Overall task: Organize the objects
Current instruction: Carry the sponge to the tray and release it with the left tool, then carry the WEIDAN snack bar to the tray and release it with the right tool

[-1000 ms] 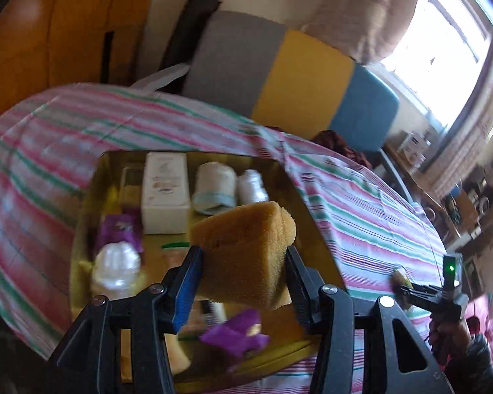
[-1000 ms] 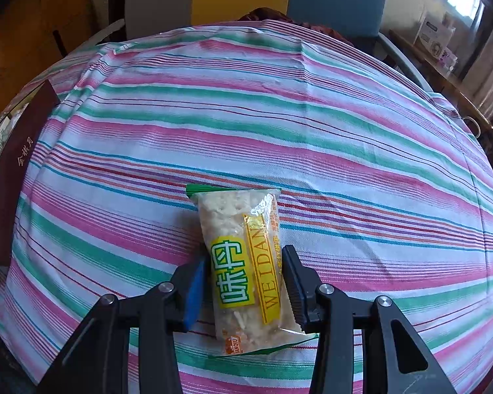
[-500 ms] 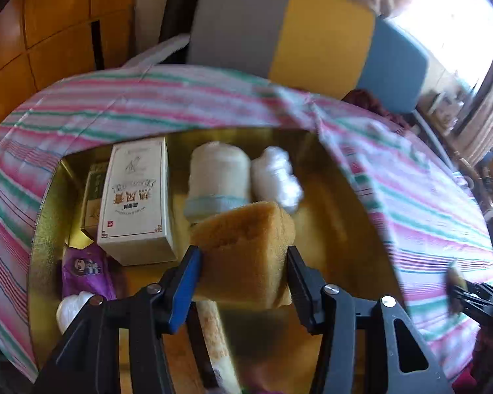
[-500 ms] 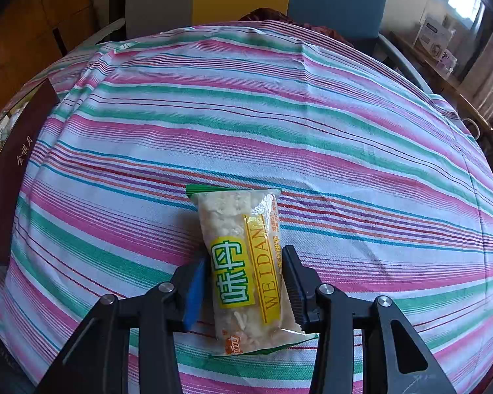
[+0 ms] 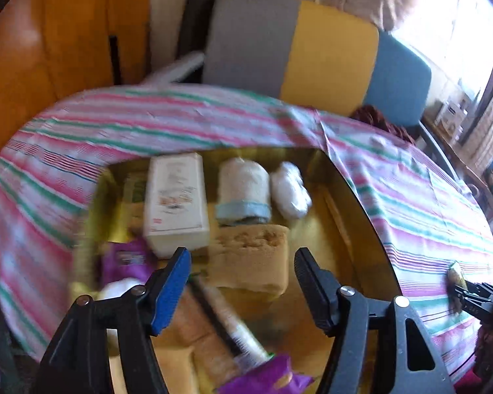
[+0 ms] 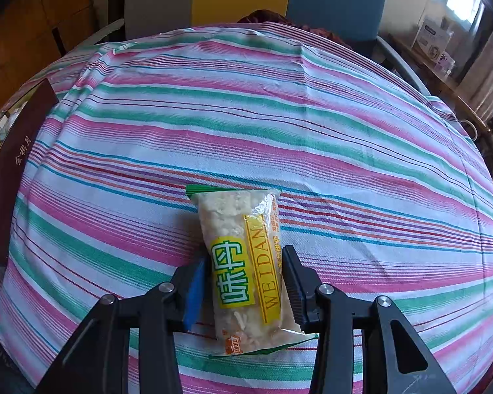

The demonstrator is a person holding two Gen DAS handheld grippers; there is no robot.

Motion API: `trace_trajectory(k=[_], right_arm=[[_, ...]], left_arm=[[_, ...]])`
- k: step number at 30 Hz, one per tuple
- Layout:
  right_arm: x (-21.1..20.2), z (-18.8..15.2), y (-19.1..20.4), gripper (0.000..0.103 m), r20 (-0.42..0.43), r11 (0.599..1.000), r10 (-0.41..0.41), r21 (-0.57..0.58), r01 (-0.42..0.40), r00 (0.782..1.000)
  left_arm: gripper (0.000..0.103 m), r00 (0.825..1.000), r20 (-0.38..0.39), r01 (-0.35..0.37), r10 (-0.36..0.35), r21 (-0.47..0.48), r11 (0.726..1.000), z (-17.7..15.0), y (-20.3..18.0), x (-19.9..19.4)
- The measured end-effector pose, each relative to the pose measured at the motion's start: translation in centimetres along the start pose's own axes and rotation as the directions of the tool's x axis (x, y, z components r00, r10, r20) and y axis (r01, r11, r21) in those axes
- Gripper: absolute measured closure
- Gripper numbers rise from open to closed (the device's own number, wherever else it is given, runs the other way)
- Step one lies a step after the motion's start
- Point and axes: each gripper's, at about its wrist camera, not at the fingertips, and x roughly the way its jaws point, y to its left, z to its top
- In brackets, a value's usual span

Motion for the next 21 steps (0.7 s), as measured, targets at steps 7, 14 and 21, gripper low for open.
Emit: trace_trajectory(k=[7, 14, 21], right_arm=[[-1.8, 1.1, 1.3, 0.063, 0.012, 0.999, 0.026, 0.034, -0.027, 1.0], [-8.4, 4.5, 11.1, 0.063, 0.147, 0.975, 0.215, -0.092, -0.204, 0.965], [-9.9, 5.9, 24.3, 0.063, 0.102, 0.89, 0.38, -0.312, -0.333, 0.919]], left_arm=[[0.037, 0.995, 0.097, -0.031, 0.033, -0.017, 0.999, -2.6, 2.0, -5.0], [0.037, 0.994, 0.107, -0.024, 0.033, -0.083, 0.996, -3.8, 4.3, -6.4], [0.037, 0.992, 0.117, -0.029, 0.04, -0.095, 0.995, -4.6, 4.8, -7.0]])
